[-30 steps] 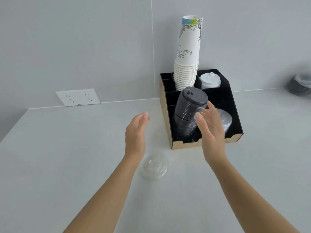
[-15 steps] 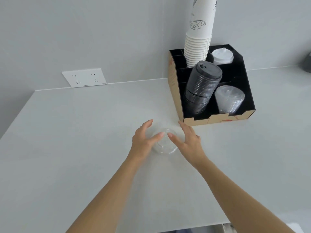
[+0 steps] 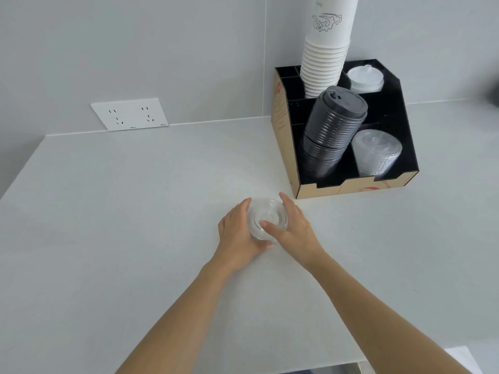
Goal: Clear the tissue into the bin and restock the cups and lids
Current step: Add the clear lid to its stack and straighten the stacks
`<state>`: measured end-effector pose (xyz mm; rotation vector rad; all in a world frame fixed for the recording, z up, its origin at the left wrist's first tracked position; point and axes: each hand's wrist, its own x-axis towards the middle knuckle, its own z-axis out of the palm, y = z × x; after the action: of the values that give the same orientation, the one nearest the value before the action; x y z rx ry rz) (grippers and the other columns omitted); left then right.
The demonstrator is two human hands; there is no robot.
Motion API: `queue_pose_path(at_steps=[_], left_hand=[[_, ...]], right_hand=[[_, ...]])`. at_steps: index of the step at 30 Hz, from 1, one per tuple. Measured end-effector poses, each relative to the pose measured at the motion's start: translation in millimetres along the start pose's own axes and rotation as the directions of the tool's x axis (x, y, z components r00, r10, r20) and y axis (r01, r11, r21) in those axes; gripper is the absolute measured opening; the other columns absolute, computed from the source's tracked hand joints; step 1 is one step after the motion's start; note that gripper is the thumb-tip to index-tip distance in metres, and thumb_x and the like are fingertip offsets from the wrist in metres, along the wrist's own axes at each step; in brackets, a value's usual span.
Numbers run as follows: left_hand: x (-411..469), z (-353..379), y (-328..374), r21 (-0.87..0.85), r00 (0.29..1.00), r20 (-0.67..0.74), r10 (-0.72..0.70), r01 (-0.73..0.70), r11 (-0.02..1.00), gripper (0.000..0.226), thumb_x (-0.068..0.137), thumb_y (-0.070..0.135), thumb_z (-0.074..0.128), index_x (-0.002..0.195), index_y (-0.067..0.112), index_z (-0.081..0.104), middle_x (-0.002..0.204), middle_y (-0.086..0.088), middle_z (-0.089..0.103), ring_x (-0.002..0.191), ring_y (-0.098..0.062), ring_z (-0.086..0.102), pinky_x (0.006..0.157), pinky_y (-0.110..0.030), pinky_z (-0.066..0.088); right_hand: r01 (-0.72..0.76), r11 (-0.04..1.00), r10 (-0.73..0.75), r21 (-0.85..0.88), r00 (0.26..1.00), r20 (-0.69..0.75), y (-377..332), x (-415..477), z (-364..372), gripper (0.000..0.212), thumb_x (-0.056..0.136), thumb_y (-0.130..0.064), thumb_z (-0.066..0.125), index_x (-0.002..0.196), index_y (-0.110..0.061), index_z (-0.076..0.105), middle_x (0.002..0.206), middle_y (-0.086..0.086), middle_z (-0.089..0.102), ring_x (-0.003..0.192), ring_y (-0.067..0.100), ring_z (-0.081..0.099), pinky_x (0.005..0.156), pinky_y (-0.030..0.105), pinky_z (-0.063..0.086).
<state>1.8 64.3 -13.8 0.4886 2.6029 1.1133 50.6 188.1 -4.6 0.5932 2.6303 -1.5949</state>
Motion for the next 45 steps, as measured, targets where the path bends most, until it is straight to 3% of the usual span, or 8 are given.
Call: queue_pose_path(at_steps=[4, 7, 15, 21, 28, 33, 39, 45], left_hand=[[-1.5, -1.8, 4.2, -0.054, 0.999, 0.040, -0.026, 0.028, 0.998, 0.098, 0.065, 0.029, 0.082, 0.142, 0.019, 0.022, 0.144, 0.002, 0.034, 0.134, -0.018, 0.024, 0.113, -0.036, 0.021], [-4.0, -3.2, -1.0, -0.157, 0.999, 0.051, -0.014, 0.022, 0.987, 0.089, 0.066, 0.022, 0.081, 0.138, 0.022, 0.027, 0.140, 0.003, 0.034, 0.131, -0.018, 0.030, 0.110, -0.041, 0.030], [-6.2, -20.4, 9.6, -0.339, 0.998, -0.022, 0.065, -0.069, 0.938, 0.090, 0.067, 0.014, 0.081, 0.138, 0.024, 0.027, 0.135, 0.011, 0.031, 0.127, -0.006, 0.035, 0.101, -0.027, 0.036], [-4.9, -32.2, 37.8, -0.268, 0.978, 0.009, 0.206, -0.196, 0.943, 0.092, 0.071, 0.007, 0.077, 0.143, 0.018, 0.021, 0.134, 0.015, 0.022, 0.128, -0.008, 0.034, 0.101, -0.019, 0.031], [-3.6, -22.0, 78.5, -0.248, 0.945, 0.021, 0.327, -0.312, 0.917, 0.096, 0.072, 0.013, 0.077, 0.145, 0.018, 0.015, 0.139, 0.013, 0.020, 0.130, -0.005, 0.029, 0.097, -0.002, 0.025], [5.5, 3.6, 112.6, -0.238, 0.920, 0.065, 0.387, -0.363, 0.901, 0.104, 0.075, 0.021, 0.076, 0.148, 0.018, 0.002, 0.154, 0.009, 0.005, 0.127, 0.013, 0.010, 0.091, 0.011, 0.010], [22.9, 47.3, 154.7, -0.251, 0.919, -0.029, 0.394, -0.389, 0.887, 0.096, 0.074, 0.020, 0.077, 0.147, 0.021, 0.014, 0.145, 0.008, 0.019, 0.132, 0.003, 0.021, 0.097, 0.005, 0.017], [50.4, 89.0, 193.1, -0.244, 0.912, -0.121, 0.391, -0.410, 0.879, 0.080, 0.072, 0.016, 0.078, 0.139, 0.021, 0.033, 0.137, 0.016, 0.020, 0.127, 0.010, 0.019, 0.096, 0.005, 0.017]], right_hand=[[-0.040, 0.974, 0.057, 0.223, 0.996, -0.069, -2.0, 0.9, 1.0, 0.069, 0.083, -0.024, 0.069, 0.142, -0.022, 0.033, 0.140, 0.001, 0.041, 0.130, 0.018, 0.038, 0.102, 0.028, 0.033], [-0.033, 0.943, 0.073, 0.331, 0.991, -0.110, -5.4, 0.4, 1.0, 0.061, 0.082, -0.018, 0.071, 0.136, -0.020, 0.041, 0.129, -0.002, 0.048, 0.126, 0.019, 0.044, 0.106, 0.037, 0.038], [0.169, 0.972, -0.107, 0.165, 0.937, -0.331, -22.5, -1.7, -5.9, 0.041, 0.083, 0.000, 0.063, 0.121, -0.015, 0.058, 0.114, -0.006, 0.060, 0.102, 0.012, 0.053, 0.081, -0.001, 0.036], [0.240, 0.942, -0.136, 0.233, 0.911, -0.390, -34.3, -9.6, -29.0, 0.032, 0.082, 0.002, 0.065, 0.106, -0.019, 0.063, 0.116, -0.006, 0.059, 0.109, 0.014, 0.056, 0.097, 0.027, 0.044], [0.361, 0.897, -0.204, 0.256, 0.851, -0.484, -30.6, -21.9, -73.9, 0.030, 0.079, 0.000, 0.070, 0.089, -0.027, 0.065, 0.113, -0.011, 0.062, 0.101, -0.006, 0.057, 0.088, 0.007, 0.041], [0.381, 0.860, -0.173, 0.340, 0.844, -0.507, -12.1, -20.2, -115.5, 0.028, 0.079, 0.000, 0.070, 0.083, -0.027, 0.067, 0.112, -0.009, 0.064, 0.108, 0.012, 0.059, 0.095, 0.025, 0.042], [0.342, 0.848, -0.120, 0.405, 0.868, -0.482, 12.6, -4.4, -168.8, 0.028, 0.080, 0.001, 0.069, 0.083, -0.027, 0.067, 0.118, -0.003, 0.062, 0.109, 0.016, 0.059, 0.092, 0.028, 0.042], [0.342, 0.836, -0.125, 0.428, 0.879, -0.460, 32.8, 24.2, -221.3, 0.027, 0.081, 0.003, 0.067, 0.084, -0.023, 0.066, 0.112, -0.006, 0.064, 0.105, 0.013, 0.062, 0.092, 0.032, 0.047]])
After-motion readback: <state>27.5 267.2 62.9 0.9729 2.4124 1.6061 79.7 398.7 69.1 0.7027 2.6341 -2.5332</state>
